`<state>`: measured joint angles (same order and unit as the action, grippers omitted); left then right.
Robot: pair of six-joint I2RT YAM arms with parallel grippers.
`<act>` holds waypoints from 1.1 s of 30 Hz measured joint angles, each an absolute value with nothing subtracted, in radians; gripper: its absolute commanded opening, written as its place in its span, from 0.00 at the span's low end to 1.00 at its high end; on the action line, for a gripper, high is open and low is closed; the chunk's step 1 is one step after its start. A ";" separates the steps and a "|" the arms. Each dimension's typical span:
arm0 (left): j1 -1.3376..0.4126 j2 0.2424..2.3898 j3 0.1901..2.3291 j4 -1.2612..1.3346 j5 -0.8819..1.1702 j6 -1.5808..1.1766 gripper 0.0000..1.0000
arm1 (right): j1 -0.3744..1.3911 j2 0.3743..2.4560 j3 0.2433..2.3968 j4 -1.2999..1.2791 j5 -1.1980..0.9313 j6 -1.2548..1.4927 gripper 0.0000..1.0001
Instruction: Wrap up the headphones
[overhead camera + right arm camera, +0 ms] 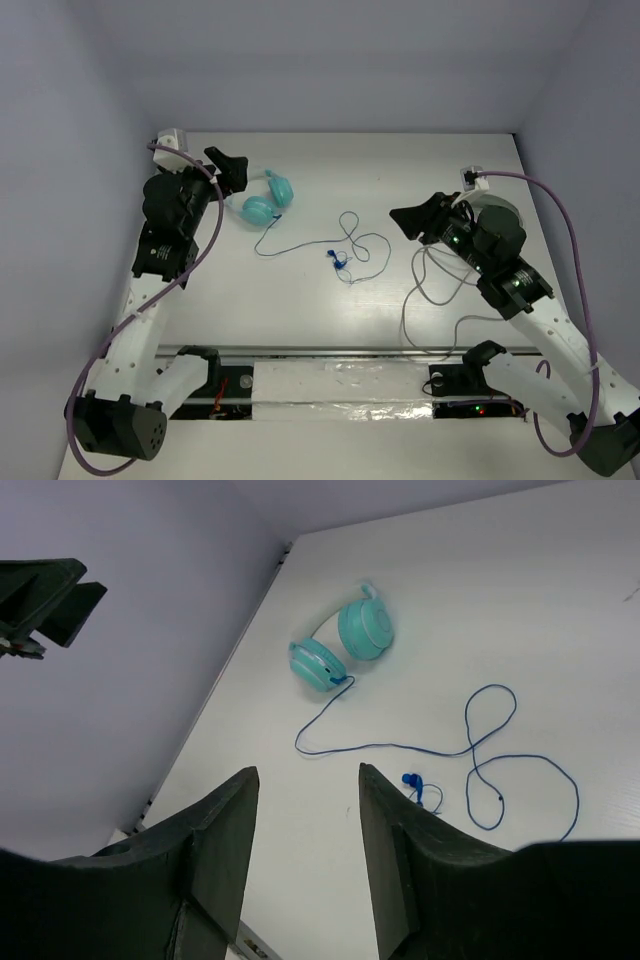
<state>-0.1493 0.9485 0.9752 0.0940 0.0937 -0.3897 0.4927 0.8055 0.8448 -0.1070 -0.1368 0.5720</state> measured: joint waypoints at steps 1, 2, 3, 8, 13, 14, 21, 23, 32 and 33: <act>-0.149 0.956 0.975 0.092 0.094 -0.387 0.79 | 0.493 0.805 0.845 -0.107 -0.137 0.572 0.49; -0.149 0.966 0.977 0.085 0.094 -0.382 0.79 | 0.493 0.805 0.845 -0.107 -0.137 0.572 0.44; -0.149 0.971 0.977 0.078 0.093 -0.378 0.79 | 0.493 0.805 0.845 -0.107 -0.137 0.572 0.42; -0.149 1.058 1.026 0.025 0.073 -0.349 0.75 | 0.493 0.806 0.845 -0.106 -0.138 0.571 0.14; -0.149 1.144 1.066 0.001 0.065 -0.329 0.34 | 0.493 0.806 0.845 -0.107 -0.139 0.571 0.00; -0.149 1.163 1.073 -0.003 0.059 -0.326 0.26 | 0.493 0.806 0.845 -0.107 -0.139 0.570 0.00; -0.150 1.399 1.201 -0.038 -0.036 -0.253 0.00 | 0.493 0.789 0.844 -0.105 -0.150 0.573 0.00; -0.151 1.496 1.258 -0.049 -0.063 -0.212 0.00 | 0.493 0.780 0.841 -0.103 -0.161 0.575 0.00; -0.151 1.876 1.452 -0.109 -0.113 -0.062 0.60 | 0.493 0.780 0.836 -0.098 -0.198 0.582 0.33; -0.149 1.906 1.473 -0.121 -0.113 -0.056 0.61 | 0.493 0.780 0.836 -0.098 -0.199 0.581 0.35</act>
<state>-0.1490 1.9064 1.4731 -0.1215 -0.1127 -0.0555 0.4927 0.7799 0.8356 -0.0978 -0.1993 0.5812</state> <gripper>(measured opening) 0.581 0.307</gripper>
